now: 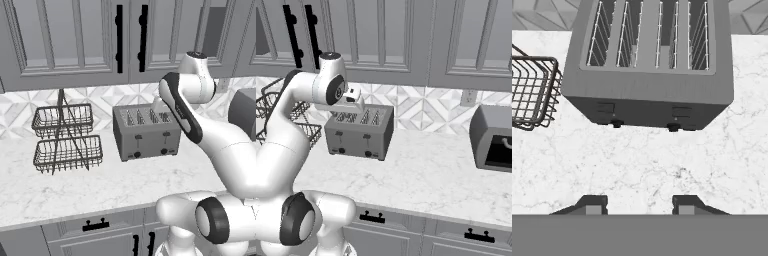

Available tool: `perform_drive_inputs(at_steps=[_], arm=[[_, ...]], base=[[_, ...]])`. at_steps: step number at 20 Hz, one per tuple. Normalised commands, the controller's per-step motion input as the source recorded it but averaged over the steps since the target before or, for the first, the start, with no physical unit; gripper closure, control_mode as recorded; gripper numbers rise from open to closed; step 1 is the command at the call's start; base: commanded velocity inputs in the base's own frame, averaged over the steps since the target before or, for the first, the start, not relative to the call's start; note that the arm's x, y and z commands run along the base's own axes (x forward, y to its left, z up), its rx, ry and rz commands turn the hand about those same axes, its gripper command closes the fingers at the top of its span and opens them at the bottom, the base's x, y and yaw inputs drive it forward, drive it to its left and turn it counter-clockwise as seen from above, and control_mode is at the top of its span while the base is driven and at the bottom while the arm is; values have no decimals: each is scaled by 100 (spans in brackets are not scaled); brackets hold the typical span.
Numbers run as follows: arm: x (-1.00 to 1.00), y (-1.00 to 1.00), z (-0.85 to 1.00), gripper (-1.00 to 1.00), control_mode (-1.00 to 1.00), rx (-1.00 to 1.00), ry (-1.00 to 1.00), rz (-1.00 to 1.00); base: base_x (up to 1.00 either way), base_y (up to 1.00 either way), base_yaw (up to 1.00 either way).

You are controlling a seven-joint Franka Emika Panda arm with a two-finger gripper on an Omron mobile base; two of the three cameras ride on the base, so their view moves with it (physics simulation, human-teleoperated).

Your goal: Take a straw from the drawer in front and place it inside the glass cup on the dining counter.

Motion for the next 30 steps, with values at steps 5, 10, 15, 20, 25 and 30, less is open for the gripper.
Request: perform_drive_inputs(at_steps=[5,10,15,20,25,30], arm=[[0,0,0,-100,100,0,0,0],[0,0,0,-100,100,0,0,0],[0,0,0,-100,100,0,0,0],[0,0,0,-100,100,0,0,0],[0,0,0,-100,100,0,0,0],[0,0,0,-100,100,0,0,0]], base=[[-7,0,0],[-52,-4,15],[-59,-20,37],[-62,-32,45],[-73,-42,39],[-57,-40,31]])
